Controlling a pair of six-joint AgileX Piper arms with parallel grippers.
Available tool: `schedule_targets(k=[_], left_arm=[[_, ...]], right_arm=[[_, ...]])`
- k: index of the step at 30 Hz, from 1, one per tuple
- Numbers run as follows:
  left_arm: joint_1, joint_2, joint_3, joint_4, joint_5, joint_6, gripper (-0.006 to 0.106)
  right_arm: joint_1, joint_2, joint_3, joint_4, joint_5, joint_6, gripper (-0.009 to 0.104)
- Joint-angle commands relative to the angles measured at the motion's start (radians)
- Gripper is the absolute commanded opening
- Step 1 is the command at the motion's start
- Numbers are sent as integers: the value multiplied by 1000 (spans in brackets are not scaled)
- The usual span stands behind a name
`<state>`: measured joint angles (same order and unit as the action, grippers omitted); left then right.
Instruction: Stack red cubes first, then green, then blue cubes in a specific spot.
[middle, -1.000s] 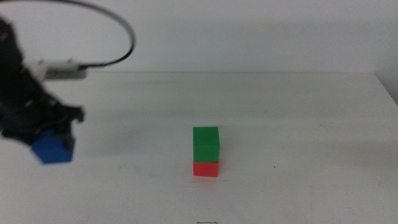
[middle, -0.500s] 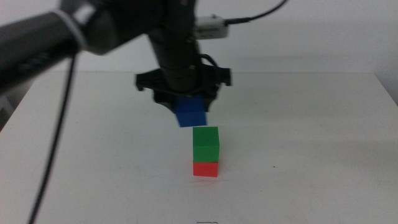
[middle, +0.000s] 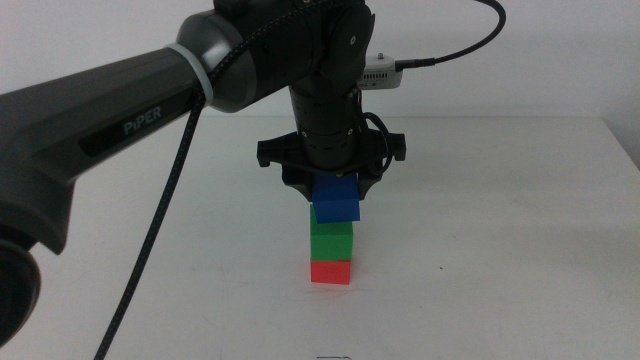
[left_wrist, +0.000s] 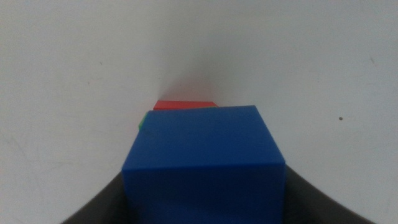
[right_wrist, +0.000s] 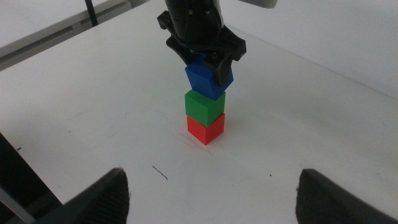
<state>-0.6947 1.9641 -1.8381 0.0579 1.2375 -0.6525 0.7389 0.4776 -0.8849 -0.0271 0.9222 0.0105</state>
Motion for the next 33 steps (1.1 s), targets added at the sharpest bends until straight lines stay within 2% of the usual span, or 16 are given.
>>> schedule_targets(k=[1,17,21,33], left_arm=[[-5,-57,-35,4,82,-16,31],[-5,-57,-34,14,82,-22,31],[-5,-63,-33,41,82,3,31],[-5,-63,16,31,82,-14,31]], right_arm=[[-6,8,-22,-12,-72,-11,85],[-6,8,-22,-12,-72,-11,85],[-6,8,-22,-12,-72,-11,85],[-6,8,-22,-12,-72,-11,85]])
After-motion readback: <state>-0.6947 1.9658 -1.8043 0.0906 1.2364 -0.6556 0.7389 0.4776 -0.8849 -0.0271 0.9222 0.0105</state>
